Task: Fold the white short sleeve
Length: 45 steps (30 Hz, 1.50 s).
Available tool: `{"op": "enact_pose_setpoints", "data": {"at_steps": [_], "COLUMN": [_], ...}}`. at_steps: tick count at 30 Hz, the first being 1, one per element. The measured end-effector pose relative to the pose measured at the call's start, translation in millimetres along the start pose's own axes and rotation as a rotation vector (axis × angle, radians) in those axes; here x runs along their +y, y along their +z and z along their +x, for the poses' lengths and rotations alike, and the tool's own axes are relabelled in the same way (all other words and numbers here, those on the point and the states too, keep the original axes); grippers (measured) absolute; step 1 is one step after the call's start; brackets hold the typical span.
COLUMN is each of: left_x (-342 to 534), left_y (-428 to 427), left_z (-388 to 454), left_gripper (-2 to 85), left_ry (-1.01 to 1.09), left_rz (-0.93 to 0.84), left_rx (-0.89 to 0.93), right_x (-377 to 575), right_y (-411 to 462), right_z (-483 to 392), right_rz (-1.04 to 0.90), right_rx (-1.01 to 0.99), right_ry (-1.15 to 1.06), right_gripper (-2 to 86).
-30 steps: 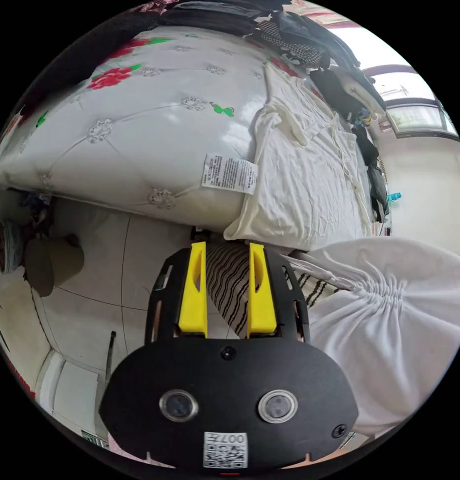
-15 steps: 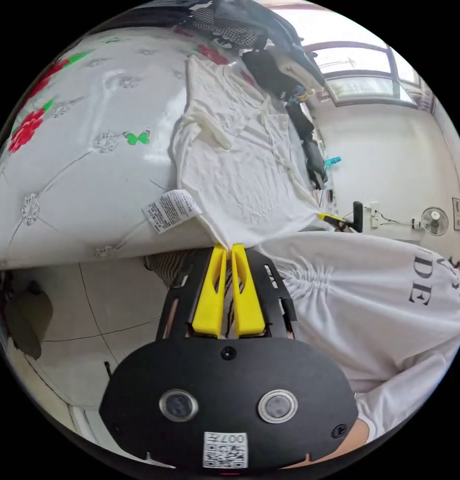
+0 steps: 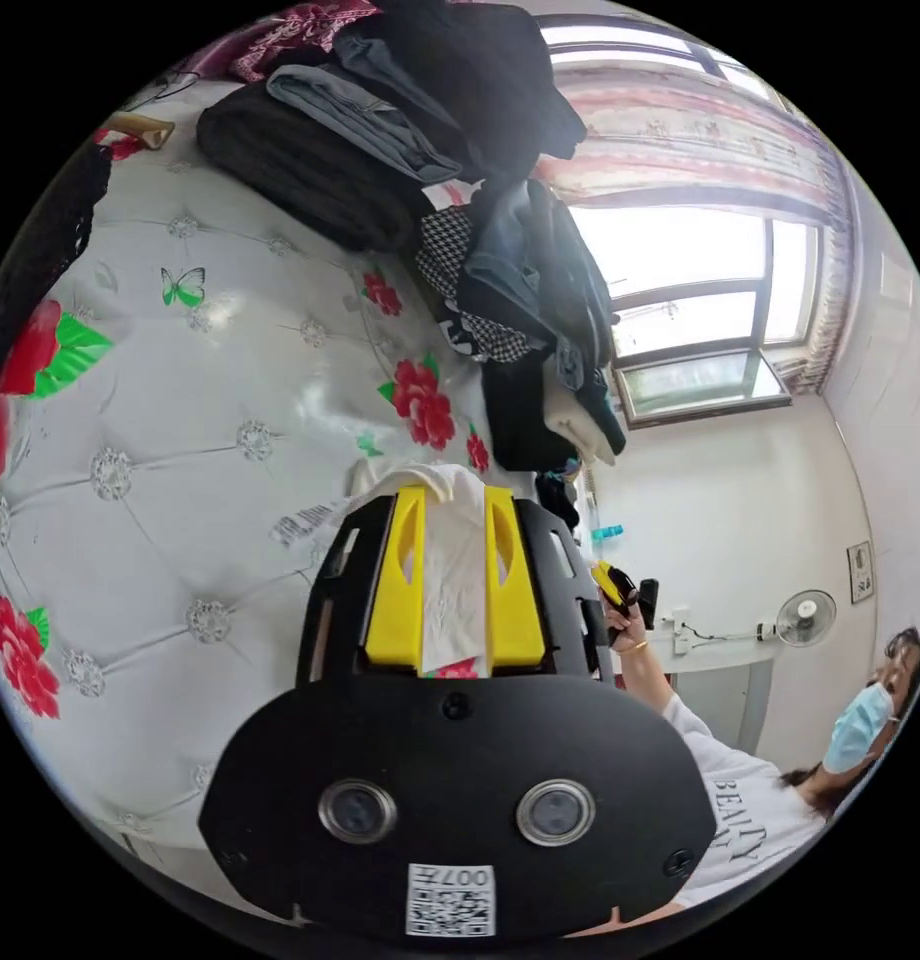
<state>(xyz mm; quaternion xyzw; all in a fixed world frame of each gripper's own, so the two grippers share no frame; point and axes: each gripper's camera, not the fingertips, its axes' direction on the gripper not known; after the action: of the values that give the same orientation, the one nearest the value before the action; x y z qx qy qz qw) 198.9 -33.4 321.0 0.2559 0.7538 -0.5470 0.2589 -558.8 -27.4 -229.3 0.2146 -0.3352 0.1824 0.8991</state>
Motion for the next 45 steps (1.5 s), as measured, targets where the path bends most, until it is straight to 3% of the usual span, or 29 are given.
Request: {"op": "enact_pose_setpoints", "data": {"at_steps": [4, 9, 14, 19, 21, 24, 29, 32, 34, 39, 45], "left_x": [-7, 54, 126, 120, 112, 106, 108, 114, 120, 141, 167], "left_y": [10, -11, -34, -31, -29, -29, -37, -46, -50, -64, -86], "left_z": [-10, -40, -66, -81, -80, -80, -86, -90, -94, -106, -117], "left_gripper": [11.0, 10.9, 11.3, 11.1, 10.5, 3.0, -0.6, -0.4, 0.2, 5.3, 12.0], "left_ry": [-0.053, -0.078, -0.246, -0.321, -0.307, -0.299, -0.301, -0.305, -0.313, -0.332, -0.299], "left_rz": [0.042, -0.023, -0.044, -0.008, -0.010, -0.015, -0.006, 0.019, 0.025, 0.065, 0.111], "left_rx": [-0.112, -0.249, -0.181, -0.087, -0.083, -0.093, -0.058, -0.032, -0.009, 0.039, 0.166], "right_x": [1, 66, 113, 78, 55, 8, -51, -27, 0, 69, 34], "right_y": [33, 35, 50, 79, 91, 106, 177, 247, 295, 400, 343], "right_z": [23, 67, 105, 104, 93, 51, -119, -203, -229, -215, -158], "right_rz": [-0.038, -0.036, 0.018, 0.072, 0.054, 0.010, -0.232, -0.462, -0.598, -0.848, -0.611], "right_rx": [0.049, 0.032, -0.123, -0.117, -0.078, 0.030, 0.175, 0.123, 0.060, 0.094, 0.078], "right_ry": [0.051, 0.173, 0.384, 0.417, 0.380, 0.205, -0.476, -0.811, -0.905, -0.874, -0.634], "right_gripper": [4.2, 6.8, 8.9, 7.6, 5.9, 3.1, 1.3, 1.4, 1.9, 3.3, 4.6]}}
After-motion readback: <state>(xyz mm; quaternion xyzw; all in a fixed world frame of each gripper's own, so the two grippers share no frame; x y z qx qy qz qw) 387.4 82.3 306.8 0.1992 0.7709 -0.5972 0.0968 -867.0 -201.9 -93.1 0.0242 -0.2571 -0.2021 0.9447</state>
